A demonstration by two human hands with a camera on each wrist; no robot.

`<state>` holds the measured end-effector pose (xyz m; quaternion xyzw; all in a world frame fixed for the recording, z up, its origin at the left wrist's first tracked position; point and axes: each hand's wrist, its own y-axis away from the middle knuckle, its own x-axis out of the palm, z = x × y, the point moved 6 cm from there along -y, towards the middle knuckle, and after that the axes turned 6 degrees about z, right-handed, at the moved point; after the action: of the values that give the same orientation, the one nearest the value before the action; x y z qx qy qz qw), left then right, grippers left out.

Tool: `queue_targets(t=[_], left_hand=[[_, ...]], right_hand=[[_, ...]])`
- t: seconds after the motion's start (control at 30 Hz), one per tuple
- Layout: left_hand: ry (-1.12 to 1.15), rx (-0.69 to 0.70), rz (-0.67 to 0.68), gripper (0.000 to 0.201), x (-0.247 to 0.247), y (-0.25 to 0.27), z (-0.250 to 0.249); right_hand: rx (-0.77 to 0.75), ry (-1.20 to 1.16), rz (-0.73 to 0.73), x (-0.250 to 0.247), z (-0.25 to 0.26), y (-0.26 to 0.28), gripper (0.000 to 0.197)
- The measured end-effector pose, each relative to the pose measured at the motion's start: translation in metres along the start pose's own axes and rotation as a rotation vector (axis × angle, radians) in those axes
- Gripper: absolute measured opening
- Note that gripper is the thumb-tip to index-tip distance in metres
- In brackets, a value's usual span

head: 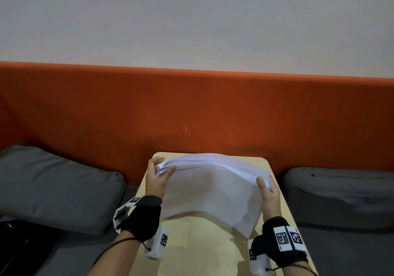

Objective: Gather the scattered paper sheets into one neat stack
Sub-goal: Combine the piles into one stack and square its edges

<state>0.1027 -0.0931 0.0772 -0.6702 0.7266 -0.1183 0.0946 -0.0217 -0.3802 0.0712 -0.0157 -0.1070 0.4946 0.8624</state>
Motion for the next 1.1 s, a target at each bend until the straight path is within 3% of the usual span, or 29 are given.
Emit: queue_targets(t=[0.07,0.13,0.2,0.3,0.4,0.5,0.7,0.8,0.83,0.9,0.97,1.03,1.1], left_hand=[[0.022,0.024,-0.077,0.089,0.001,-0.002,-0.003],[0.068,0.023,-0.155,0.101,0.002,-0.003,-0.009],[0.085,0.004,-0.211,0.074,0.002,-0.005,-0.013],[0.049,-0.076,-0.302,0.030,0.001,-0.008,-0.010],[0.048,-0.144,-0.330,0.013,-0.002,-0.013,-0.002],[0.028,-0.147,-0.330,0.010,0.000,-0.013,-0.003],[-0.019,-0.004,-0.282,0.034,0.004,-0.002,-0.012],[-0.055,0.021,-0.238,0.022,0.006,-0.002,-0.013],[-0.035,0.027,-0.228,0.028,0.005,-0.003,-0.011],[0.022,0.044,-0.180,0.077,0.002,-0.001,-0.007],[0.017,0.016,-0.080,0.115,0.002,0.004,0.004],[-0.044,-0.060,0.017,0.115,0.002,0.012,0.014],[-0.064,-0.120,0.061,0.092,0.000,0.015,0.025]], right_hand=[[-0.002,-0.029,-0.046,0.002,0.002,-0.001,0.075],[0.020,-0.069,-0.082,0.004,0.003,-0.002,0.061],[0.040,-0.102,-0.139,0.002,-0.001,-0.005,0.054],[0.037,-0.123,-0.208,0.000,-0.003,-0.008,0.073],[0.053,-0.117,-0.263,-0.003,-0.007,-0.011,0.048],[0.071,-0.086,-0.282,-0.003,-0.006,-0.010,0.026],[0.026,0.001,-0.285,0.001,0.004,-0.010,0.041],[0.023,0.062,-0.259,0.000,0.004,-0.011,0.035],[0.002,0.045,-0.227,0.000,0.005,-0.010,0.031],[-0.050,0.016,-0.096,0.001,0.006,-0.005,0.027],[-0.063,0.062,0.045,0.001,-0.001,-0.001,0.054],[0.011,0.094,0.114,0.000,-0.013,0.005,0.054],[0.076,0.116,0.118,-0.003,-0.021,0.011,0.039]])
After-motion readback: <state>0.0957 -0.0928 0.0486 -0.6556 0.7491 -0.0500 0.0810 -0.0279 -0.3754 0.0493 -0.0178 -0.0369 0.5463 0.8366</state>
